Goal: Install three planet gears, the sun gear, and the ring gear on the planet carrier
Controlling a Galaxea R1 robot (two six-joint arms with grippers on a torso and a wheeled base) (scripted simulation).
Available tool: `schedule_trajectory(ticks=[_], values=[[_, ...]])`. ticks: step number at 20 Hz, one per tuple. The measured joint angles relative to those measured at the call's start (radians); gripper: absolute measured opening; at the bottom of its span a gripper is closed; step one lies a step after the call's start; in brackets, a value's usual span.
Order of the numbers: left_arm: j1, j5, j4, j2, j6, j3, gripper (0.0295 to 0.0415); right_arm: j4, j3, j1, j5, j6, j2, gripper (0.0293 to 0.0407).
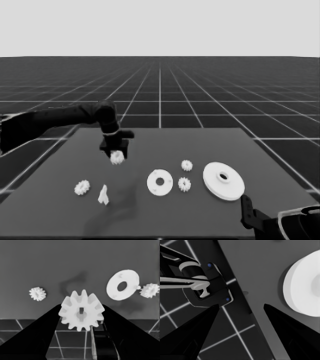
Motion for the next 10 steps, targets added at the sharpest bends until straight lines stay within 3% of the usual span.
schedule_trajectory(ticks=[5,7,10], values=[[-0.028,0.008,-0.028,0.005,0.008,-0.016,0.0313,0.0,0.0,0.0,0.0,0.0,0.0,0.0385],[-0.028,0.006,-0.029,0.294,-0.071,-0.24,0.0313,0.0,0.0,0.0,0.0,0.0,0.0,0.0385],[-0.026,0.007,-0.028,0.454,-0.034,-0.421,0.0313,0.0,0.0,0.0,0.0,0.0,0.0,0.0385]])
